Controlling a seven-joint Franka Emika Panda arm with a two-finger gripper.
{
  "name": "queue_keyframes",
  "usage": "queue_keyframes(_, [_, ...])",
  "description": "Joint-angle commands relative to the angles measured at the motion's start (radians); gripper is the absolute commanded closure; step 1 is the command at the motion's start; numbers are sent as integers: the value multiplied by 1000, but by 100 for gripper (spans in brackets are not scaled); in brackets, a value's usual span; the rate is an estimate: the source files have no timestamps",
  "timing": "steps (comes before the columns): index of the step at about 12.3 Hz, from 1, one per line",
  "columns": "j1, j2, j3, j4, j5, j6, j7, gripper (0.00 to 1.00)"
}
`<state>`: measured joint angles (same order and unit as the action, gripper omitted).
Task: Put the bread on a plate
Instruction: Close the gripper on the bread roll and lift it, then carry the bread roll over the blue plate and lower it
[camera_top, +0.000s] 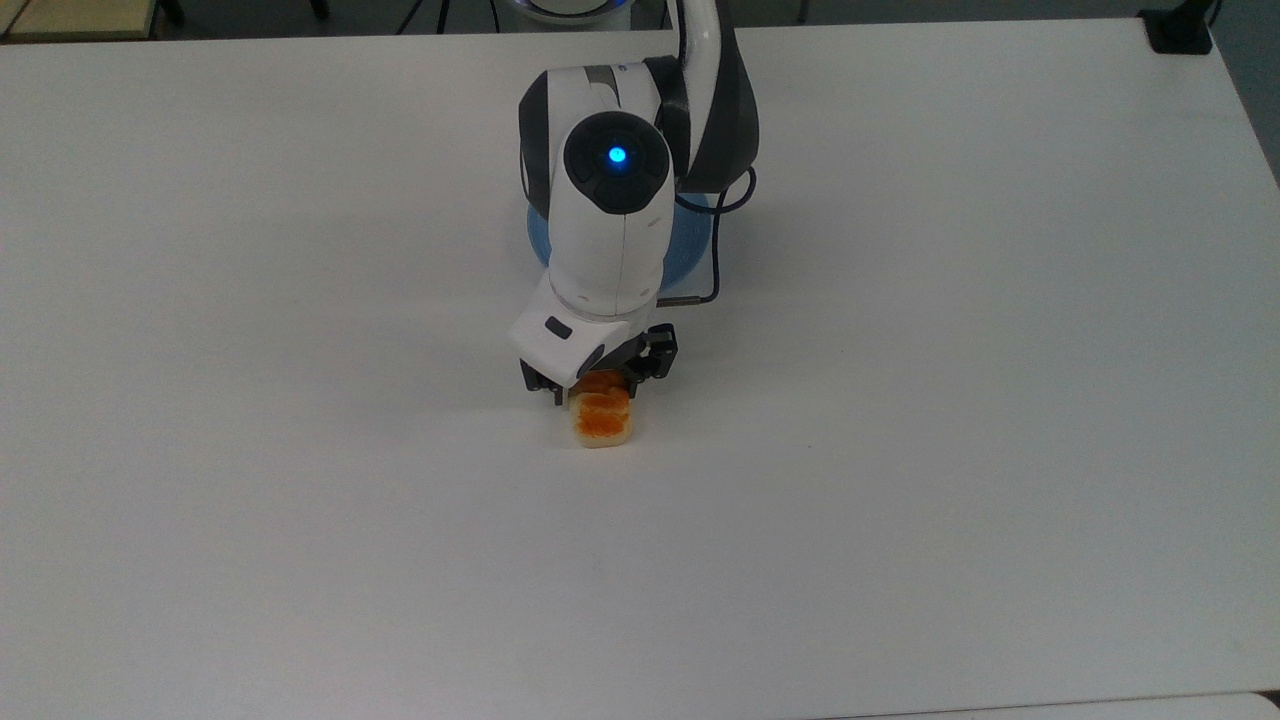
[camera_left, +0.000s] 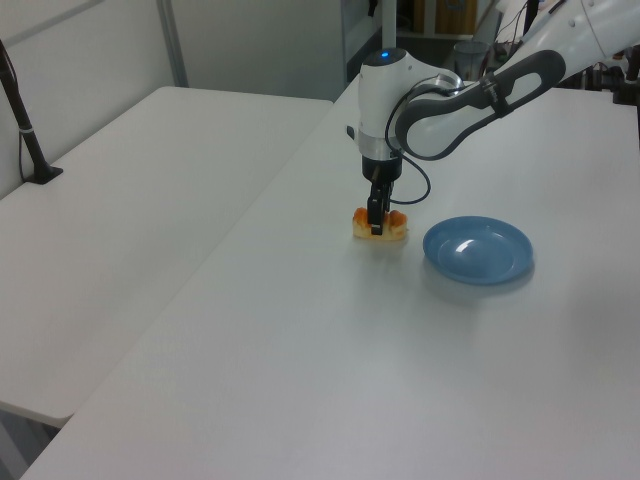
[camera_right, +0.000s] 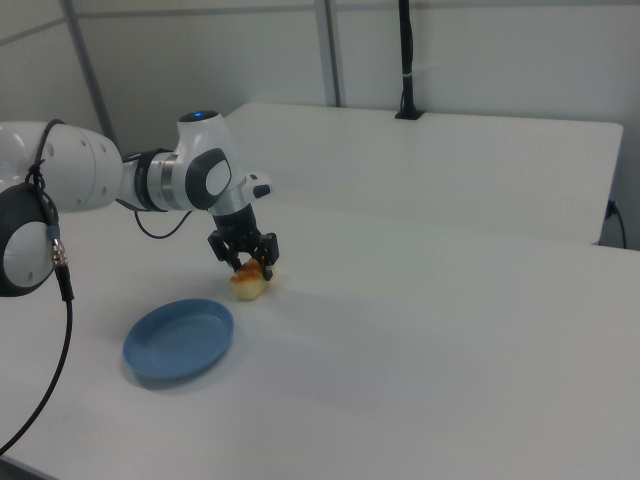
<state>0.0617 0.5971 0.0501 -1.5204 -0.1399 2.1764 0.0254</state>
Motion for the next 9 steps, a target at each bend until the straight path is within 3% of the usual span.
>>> queue_keyframes(1, [10, 3, -7, 9, -17, 22, 24, 45])
queue_keyframes(4, [10, -72, -7, -21, -4, 10, 28, 46])
queue_keyframes(9, [18, -356, -6, -309, 0, -68, 177, 46])
